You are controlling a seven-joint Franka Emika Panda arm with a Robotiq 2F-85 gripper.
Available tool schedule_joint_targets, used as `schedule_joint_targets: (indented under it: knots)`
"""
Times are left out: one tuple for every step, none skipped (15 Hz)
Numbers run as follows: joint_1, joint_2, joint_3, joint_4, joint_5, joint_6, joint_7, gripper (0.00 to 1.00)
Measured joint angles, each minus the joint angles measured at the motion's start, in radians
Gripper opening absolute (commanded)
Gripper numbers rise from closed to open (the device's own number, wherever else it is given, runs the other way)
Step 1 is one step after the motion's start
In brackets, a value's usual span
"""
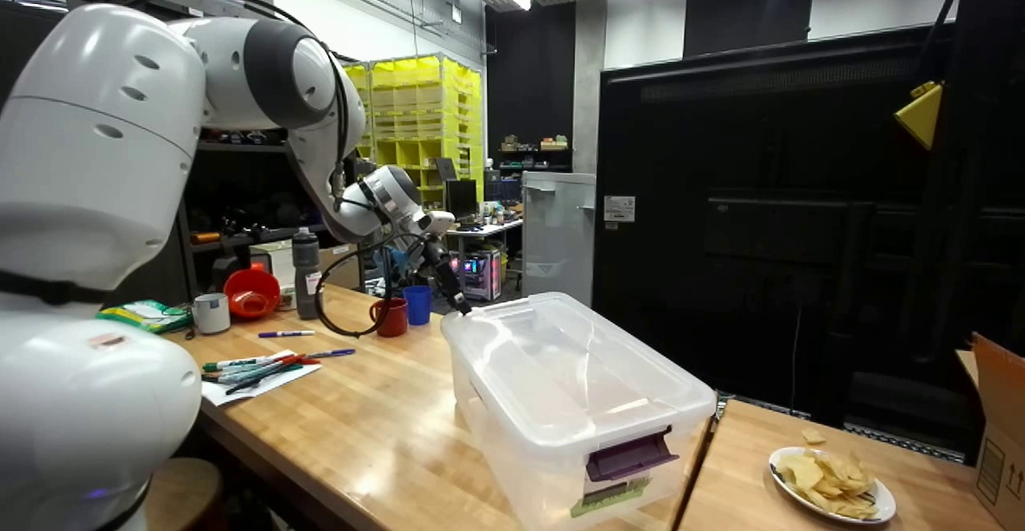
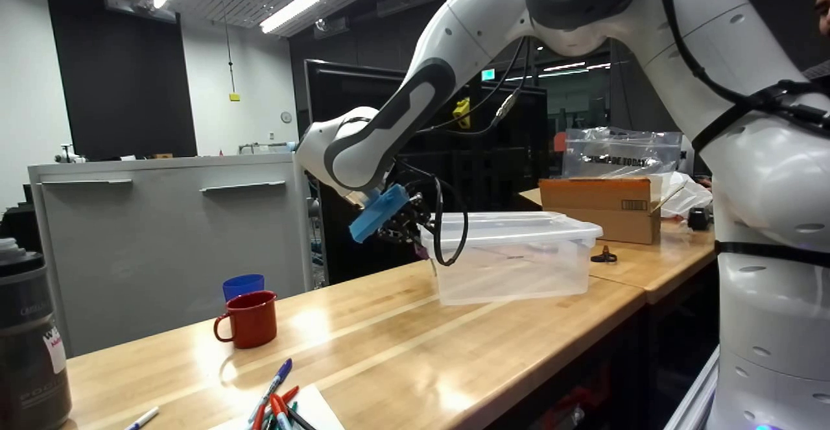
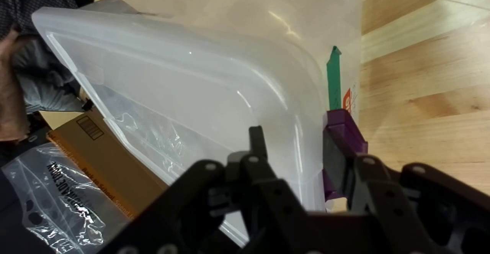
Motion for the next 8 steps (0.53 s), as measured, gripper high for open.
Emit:
schedule_joint_targets:
  knots:
    - [0.000, -0.001, 0.000, 0.001, -0.002, -0.001, 0.000, 0.15]
    - [0.000, -0.003, 0.000, 0.001, -0.003, -0.002, 0.001, 0.14]
    - [0.001, -0.005, 0.000, 0.001, -0.005, -0.002, 0.002, 0.13]
    - [0.001, -0.008, 0.000, 0.001, -0.006, -0.004, 0.002, 0.13]
    - [0.001, -0.012, 0.000, 0.001, -0.007, -0.005, 0.003, 0.12]
    - [0.002, -0.015, 0.000, 0.001, -0.008, -0.007, 0.004, 0.11]
    - [0.003, -0.019, 0.000, 0.001, -0.010, -0.010, 0.005, 0.11]
    - [0.004, -0.023, 0.000, 0.001, -0.013, -0.015, 0.007, 0.10]
